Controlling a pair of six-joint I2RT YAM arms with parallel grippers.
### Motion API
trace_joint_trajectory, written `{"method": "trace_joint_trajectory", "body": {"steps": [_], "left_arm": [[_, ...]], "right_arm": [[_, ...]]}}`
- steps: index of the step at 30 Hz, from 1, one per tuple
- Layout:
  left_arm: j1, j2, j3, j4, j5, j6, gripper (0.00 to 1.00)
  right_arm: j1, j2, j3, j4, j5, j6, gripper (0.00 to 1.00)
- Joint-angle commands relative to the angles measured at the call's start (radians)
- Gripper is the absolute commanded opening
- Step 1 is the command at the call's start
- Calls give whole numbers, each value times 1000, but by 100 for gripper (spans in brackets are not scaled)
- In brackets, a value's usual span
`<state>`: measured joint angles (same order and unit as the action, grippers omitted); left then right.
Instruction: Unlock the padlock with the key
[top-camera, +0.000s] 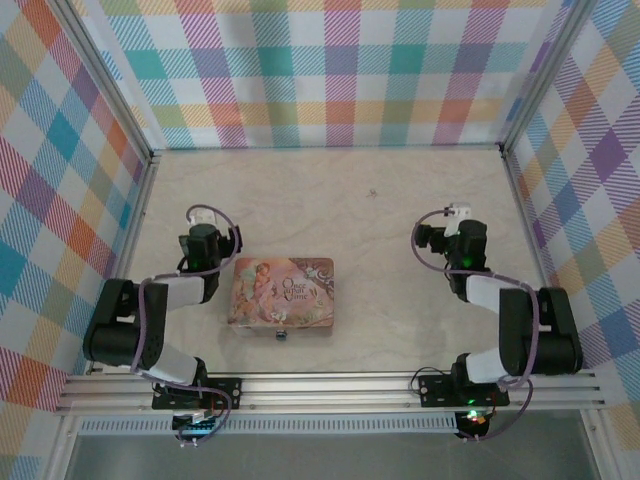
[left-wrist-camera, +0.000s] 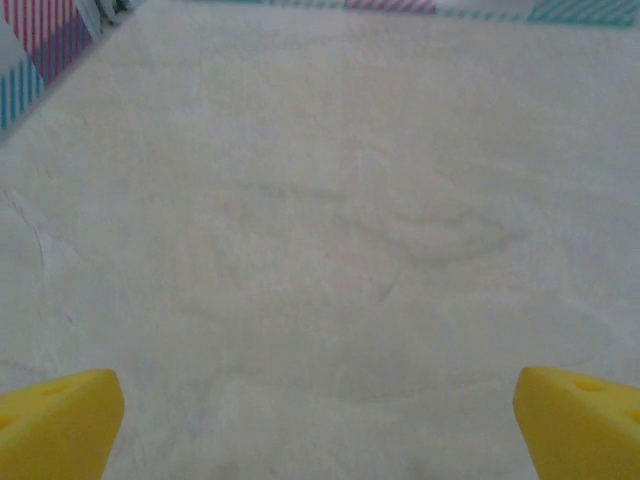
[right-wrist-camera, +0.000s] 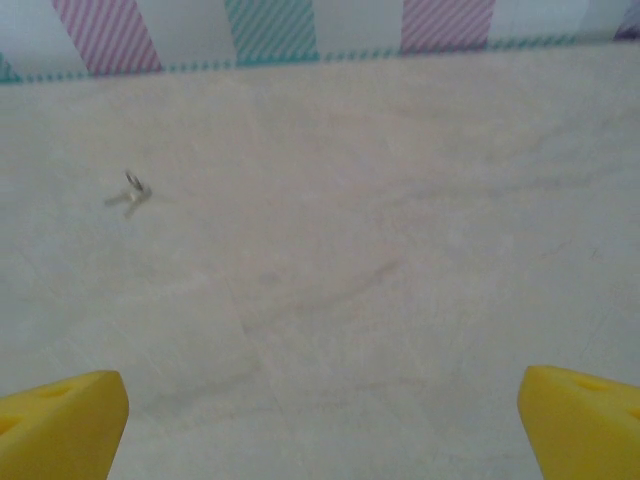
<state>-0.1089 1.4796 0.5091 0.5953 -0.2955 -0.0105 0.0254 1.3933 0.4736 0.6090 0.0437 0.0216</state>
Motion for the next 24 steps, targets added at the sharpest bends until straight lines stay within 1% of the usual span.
{"method": "trace_joint_trajectory", "body": {"steps": [1,4,7,9,10,11,14,16,18,20,22,24], "left_arm": [[5,-70,50,-134,-28,-8,100],[5,-144,83,-211,-46,-35,100],[6,-229,158,-376,-18,-105,100],[11,-281,221,-540,-5,-256,100],[12,-301,258,-639,-13,-351,100],[18,-314,286,-714,13,-419,100],[30,-334,330,-842,209,-454,100],[29,-345,335,-928,298,-481,100],[25,-363,313,-977,379,-508,100],[13,-387,274,-1014,449,-515,99],[0,-409,242,-1061,471,-528,98],[-14,-436,207,-1086,509,-539,97]], "right_arm": [[-8,-89,42,-135,0,32,100],[-8,-151,74,-208,-42,79,100],[-9,-225,127,-320,-91,185,100],[-9,-273,170,-434,-124,345,100],[-10,-295,199,-546,-103,467,100],[-11,-307,218,-609,-111,555,100],[-17,-299,229,-608,-353,569,100],[-13,-288,226,-610,-474,589,100],[4,-287,225,-649,-523,599,100],[35,-287,233,-703,-569,586,97],[67,-287,240,-769,-594,585,94],[110,-280,226,-789,-635,603,90]]}}
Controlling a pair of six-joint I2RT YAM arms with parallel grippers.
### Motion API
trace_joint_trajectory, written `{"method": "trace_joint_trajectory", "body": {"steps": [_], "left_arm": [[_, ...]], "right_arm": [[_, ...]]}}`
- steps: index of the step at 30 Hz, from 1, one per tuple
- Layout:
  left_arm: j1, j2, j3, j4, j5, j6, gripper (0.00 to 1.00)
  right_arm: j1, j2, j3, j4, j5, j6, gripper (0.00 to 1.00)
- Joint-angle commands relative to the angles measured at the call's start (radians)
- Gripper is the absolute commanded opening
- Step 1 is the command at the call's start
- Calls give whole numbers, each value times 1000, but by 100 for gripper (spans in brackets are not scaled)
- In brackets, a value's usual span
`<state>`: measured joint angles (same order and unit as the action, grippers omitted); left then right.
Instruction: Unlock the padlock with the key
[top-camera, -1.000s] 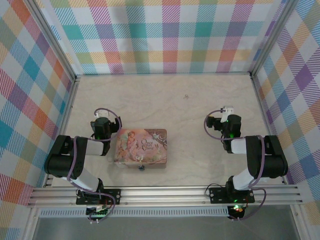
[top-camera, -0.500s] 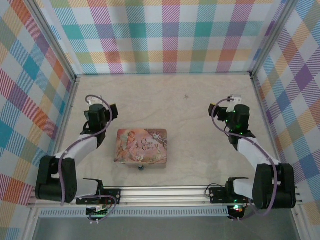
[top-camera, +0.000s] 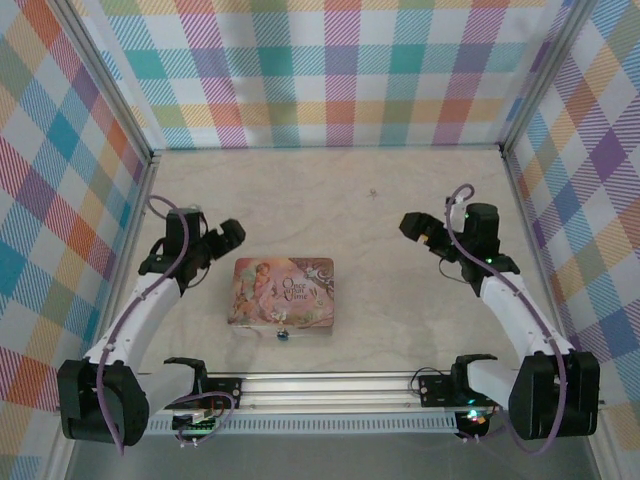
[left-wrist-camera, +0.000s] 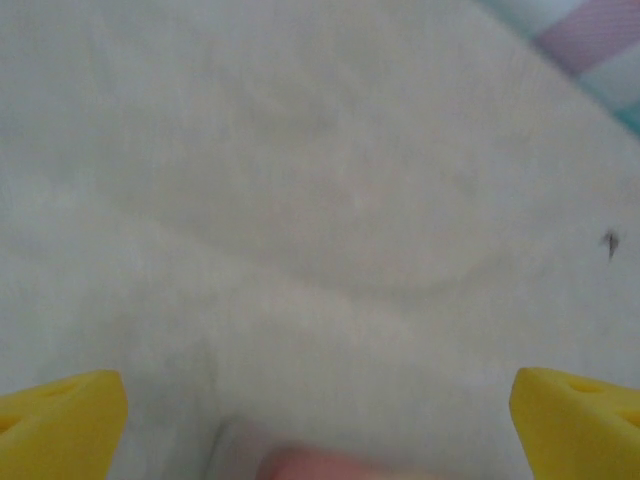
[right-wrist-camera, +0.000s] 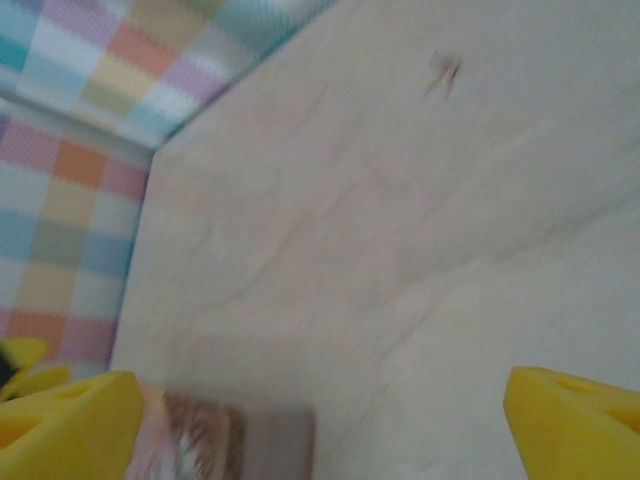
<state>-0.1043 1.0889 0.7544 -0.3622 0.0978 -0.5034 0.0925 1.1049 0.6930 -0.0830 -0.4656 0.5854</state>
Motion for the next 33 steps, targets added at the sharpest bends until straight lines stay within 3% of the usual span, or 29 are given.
{"method": "trace_joint_trajectory", "body": {"steps": [1,7,17,25,33], "left_arm": [[-26,-62,-56,-141,128,-48,96],[-74,-140,-146,-155,176,-102,95],[-199,-174,-223,-14,221,-225,88],[-373,-35,-188,130,161,-282,83],[-473,190,-58,248,112,-280,81]], "right_arm": [[72,14,1,-103,-136,48,89],[284,83,-39,-58,-116,114,79],[470,280,2,25,-104,175,63],[498,330,23,22,-61,198,50],[475,312,73,-73,59,156,50]]}}
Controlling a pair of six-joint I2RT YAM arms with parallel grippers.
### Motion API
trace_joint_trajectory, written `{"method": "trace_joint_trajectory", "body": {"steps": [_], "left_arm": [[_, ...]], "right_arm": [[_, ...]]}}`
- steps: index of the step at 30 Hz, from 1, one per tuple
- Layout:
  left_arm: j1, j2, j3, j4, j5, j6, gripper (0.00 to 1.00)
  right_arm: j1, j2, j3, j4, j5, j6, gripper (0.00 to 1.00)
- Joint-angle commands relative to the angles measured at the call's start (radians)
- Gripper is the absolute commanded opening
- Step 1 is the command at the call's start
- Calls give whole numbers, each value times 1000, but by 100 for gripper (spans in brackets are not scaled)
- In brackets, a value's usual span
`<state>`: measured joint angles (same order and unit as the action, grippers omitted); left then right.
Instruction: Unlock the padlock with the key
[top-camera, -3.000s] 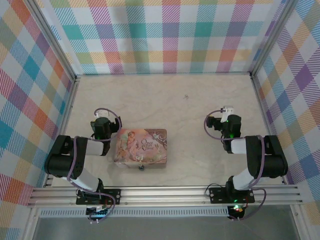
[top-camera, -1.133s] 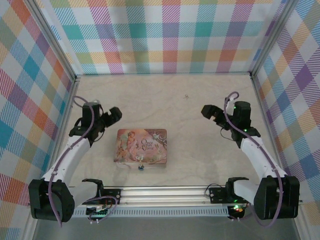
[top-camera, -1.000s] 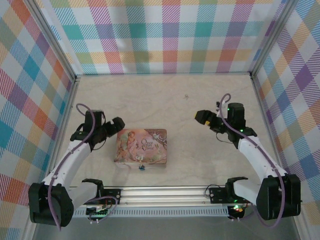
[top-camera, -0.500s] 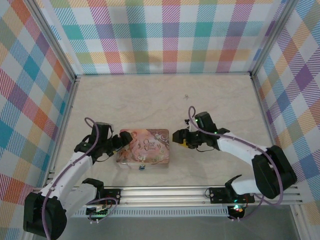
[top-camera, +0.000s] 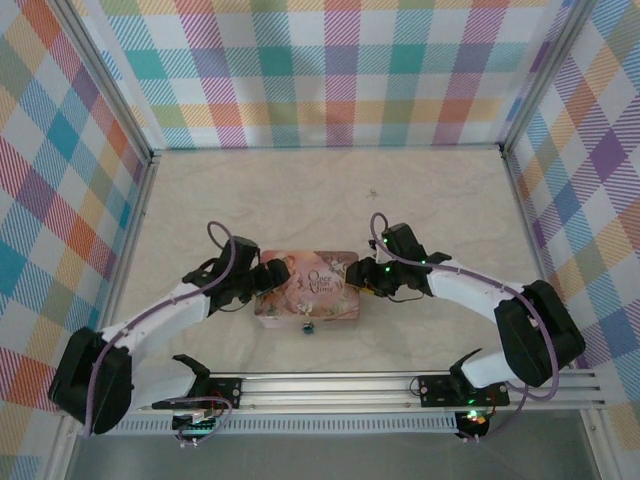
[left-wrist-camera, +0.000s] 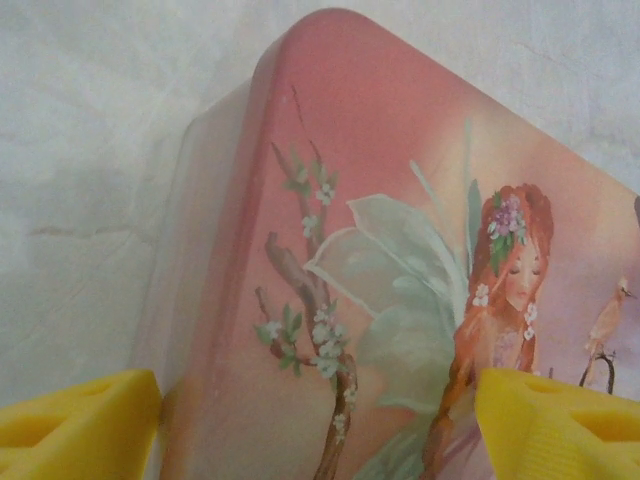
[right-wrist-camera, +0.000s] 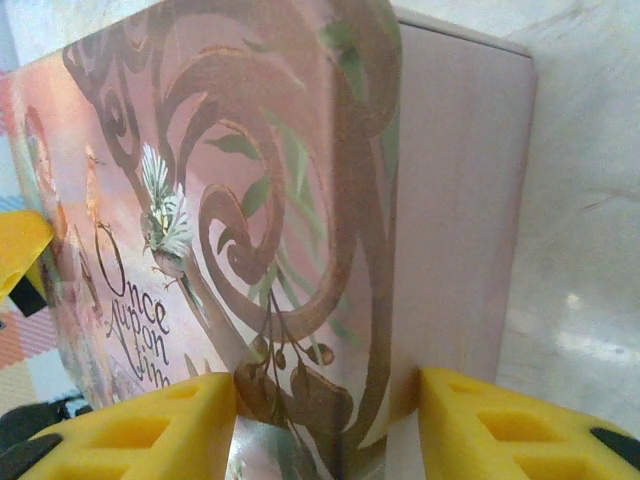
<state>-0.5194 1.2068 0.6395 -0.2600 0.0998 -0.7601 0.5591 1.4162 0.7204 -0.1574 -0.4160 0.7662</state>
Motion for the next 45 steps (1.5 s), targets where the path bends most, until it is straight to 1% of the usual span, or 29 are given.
{"method": "trace_joint_trajectory", "body": {"steps": [1,6,14,21,31,38,45], "left_arm": [[-60,98,75,159,111,-20,81],[-64,224,196,179,93,20,80],[-63,364,358,129,33,84,80],[-49,445,449,100,-3,120,81],[-13,485,507,89,-2,136,83],[-7,467,496,74,-21,139,88],[12,431,475,71,-35,140,91]], "right_arm": [[0,8,55,2,15,-29,50],[-55,90,155,-9,20,-77,51],[-93,277,360,-47,6,-137,52],[-118,340,434,-65,17,-136,52],[-134,356,441,-66,11,-138,54],[-143,336,441,-81,11,-140,55],[-144,311,414,-82,7,-129,58]]}}
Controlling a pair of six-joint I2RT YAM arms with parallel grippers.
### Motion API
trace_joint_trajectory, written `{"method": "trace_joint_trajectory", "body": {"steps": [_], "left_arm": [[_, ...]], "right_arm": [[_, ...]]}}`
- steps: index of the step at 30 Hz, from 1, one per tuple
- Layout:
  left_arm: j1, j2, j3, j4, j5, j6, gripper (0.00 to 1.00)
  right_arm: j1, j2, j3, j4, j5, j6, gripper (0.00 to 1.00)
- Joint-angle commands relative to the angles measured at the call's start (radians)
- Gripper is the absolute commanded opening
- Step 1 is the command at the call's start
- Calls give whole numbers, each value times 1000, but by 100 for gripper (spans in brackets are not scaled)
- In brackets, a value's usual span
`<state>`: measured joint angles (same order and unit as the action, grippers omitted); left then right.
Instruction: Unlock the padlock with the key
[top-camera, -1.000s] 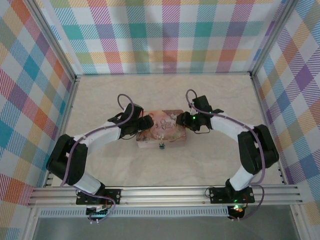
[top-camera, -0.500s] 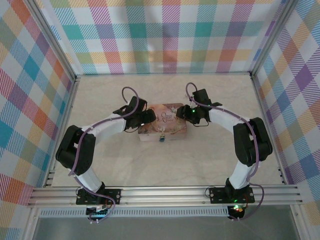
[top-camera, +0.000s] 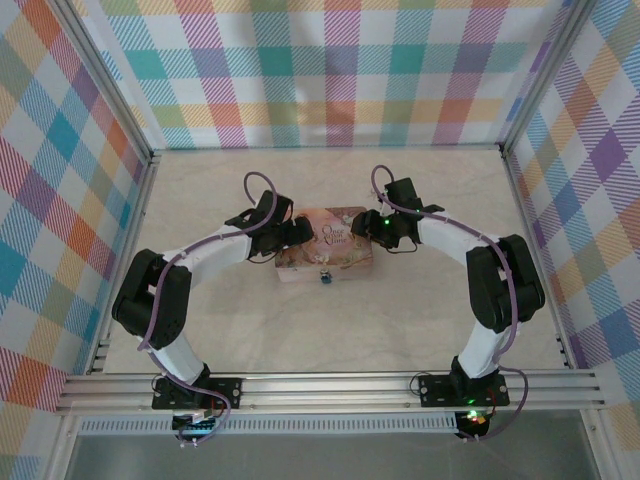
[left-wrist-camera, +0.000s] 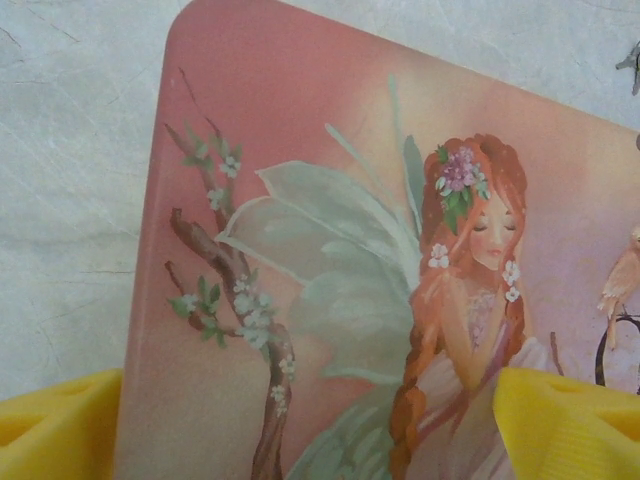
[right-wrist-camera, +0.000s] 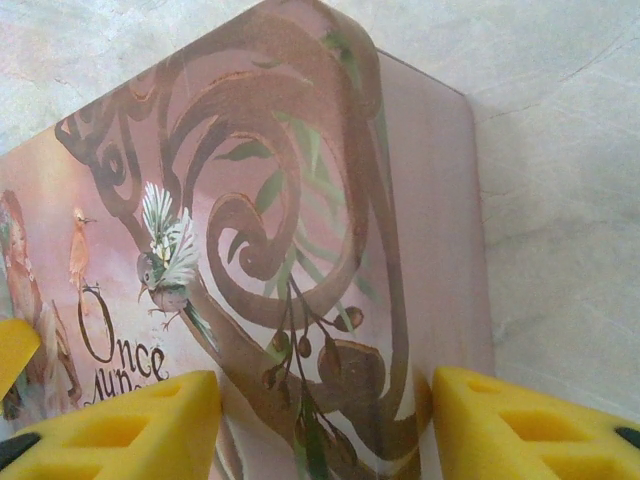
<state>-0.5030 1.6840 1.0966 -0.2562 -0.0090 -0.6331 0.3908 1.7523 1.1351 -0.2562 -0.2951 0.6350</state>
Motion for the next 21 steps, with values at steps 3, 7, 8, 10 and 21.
{"method": "trace_joint_trajectory", "body": {"steps": [3,7,8,10,21], "left_arm": [[6,-64,7,61,68,13,92],[15,-91,-18,57,60,14,93],[17,-98,-25,57,60,14,94],[20,-111,-37,57,58,15,94],[50,-158,-87,42,43,21,96]], "right_arm": [[25,-34,-9,16,-107,2,59],[23,-40,-5,0,-92,-6,62],[22,-42,-2,-5,-87,-9,63],[20,-46,2,-16,-77,-17,64],[-22,-88,15,-70,-39,-49,65]]}}
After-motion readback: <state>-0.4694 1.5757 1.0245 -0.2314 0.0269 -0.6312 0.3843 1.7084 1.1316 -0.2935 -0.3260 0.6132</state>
